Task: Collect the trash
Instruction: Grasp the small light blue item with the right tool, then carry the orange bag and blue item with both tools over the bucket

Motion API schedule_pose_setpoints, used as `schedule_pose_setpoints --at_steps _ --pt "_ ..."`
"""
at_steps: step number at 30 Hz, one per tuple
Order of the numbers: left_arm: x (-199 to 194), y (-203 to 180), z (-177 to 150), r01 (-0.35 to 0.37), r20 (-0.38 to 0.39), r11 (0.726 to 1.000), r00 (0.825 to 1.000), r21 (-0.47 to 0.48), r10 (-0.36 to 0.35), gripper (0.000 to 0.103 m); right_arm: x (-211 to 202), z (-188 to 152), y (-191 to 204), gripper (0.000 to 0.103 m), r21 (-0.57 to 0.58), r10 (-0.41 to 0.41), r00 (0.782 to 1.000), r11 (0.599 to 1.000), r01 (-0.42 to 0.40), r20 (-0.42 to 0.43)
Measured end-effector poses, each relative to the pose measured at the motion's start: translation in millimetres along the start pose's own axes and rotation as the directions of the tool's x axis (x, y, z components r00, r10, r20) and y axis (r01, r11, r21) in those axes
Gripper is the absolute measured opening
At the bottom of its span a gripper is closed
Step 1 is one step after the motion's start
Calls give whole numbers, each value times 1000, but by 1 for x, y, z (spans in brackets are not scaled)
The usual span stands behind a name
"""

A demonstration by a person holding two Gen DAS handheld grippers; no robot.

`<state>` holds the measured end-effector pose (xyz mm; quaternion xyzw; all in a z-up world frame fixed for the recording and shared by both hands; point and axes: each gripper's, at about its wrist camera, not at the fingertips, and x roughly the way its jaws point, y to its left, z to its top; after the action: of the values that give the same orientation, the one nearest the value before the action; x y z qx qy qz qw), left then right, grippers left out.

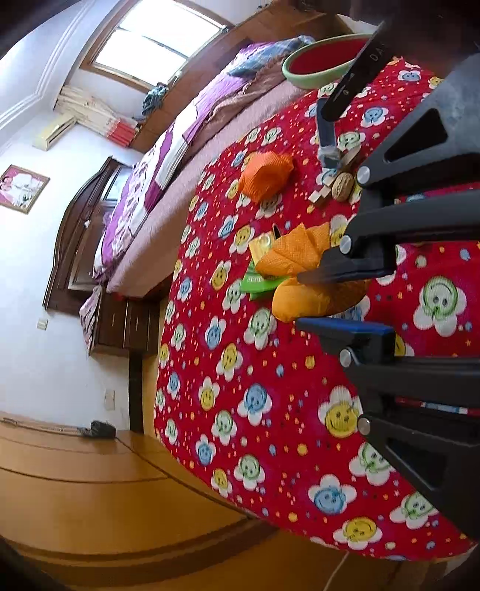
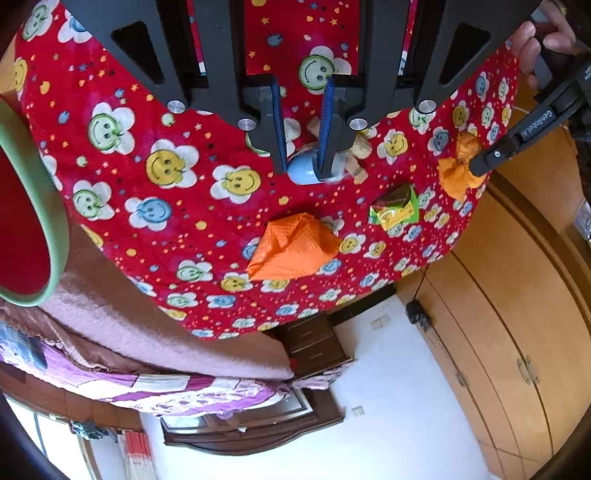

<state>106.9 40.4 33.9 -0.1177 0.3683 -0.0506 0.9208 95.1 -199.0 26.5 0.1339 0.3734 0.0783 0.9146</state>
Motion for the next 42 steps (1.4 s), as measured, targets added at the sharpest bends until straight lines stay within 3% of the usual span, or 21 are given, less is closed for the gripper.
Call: schedule_pose_setpoints --at_steps 9,13,22,42 --pt "20 7 11 73 -18 997 997 -17 -73 17 23 29 5 3 -89 13 1000 996 -15 -20" --pt "27 11 14 87 -30 995 996 -46 -88 17 29 36 3 3 -47 30 999 998 -32 -39" --pt "22 -4 8 136 -22 991 990 8 -136 17 -14 22 -14 3 39 3 996 999 -7 86" --pt "-72 -65 -11 151 51 985 987 82 -156 17 -121 -12 -38 3 115 -13 972 993 -14 234"
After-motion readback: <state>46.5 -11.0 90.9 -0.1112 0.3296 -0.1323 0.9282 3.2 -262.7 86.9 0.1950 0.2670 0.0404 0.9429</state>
